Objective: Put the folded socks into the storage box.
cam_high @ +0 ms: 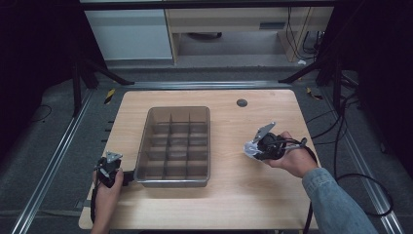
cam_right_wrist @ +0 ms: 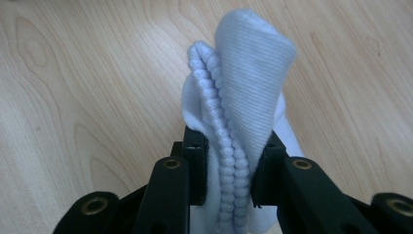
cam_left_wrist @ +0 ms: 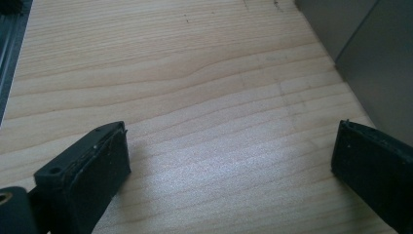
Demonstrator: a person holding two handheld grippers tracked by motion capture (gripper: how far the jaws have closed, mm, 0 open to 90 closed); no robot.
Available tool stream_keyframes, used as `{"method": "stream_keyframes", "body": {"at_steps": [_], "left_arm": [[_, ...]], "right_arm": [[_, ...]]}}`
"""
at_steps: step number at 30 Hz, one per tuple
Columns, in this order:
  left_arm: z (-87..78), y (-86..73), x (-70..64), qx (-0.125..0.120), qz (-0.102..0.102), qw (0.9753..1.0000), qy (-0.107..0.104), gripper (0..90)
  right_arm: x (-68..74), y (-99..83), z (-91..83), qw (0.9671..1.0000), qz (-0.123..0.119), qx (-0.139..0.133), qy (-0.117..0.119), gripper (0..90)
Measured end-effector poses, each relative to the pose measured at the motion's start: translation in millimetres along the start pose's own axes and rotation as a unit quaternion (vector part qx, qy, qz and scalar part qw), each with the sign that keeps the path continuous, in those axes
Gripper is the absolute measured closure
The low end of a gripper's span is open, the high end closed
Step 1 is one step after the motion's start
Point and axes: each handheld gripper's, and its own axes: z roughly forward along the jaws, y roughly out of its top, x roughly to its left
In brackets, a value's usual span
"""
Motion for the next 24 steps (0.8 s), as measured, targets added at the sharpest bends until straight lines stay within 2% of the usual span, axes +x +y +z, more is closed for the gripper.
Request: {"method": "stream_keyframes", "body": {"at_steps": [12, 24], "left_arm": [[0.0, 0.0, 0.0, 0.000, 0.000, 1.0000, 0.000, 0.0], [0.0, 0.0, 0.0, 0.000, 0.002, 1.0000, -0.002, 0.0]], "right_arm": [[3.0, 25.6, -10.2, 0.9999, -0.011, -0.002, 0.008, 72.8], [12.5, 55.3, -25.4, 0.9996, -0.028, -0.003, 0.008, 72.4]]}}
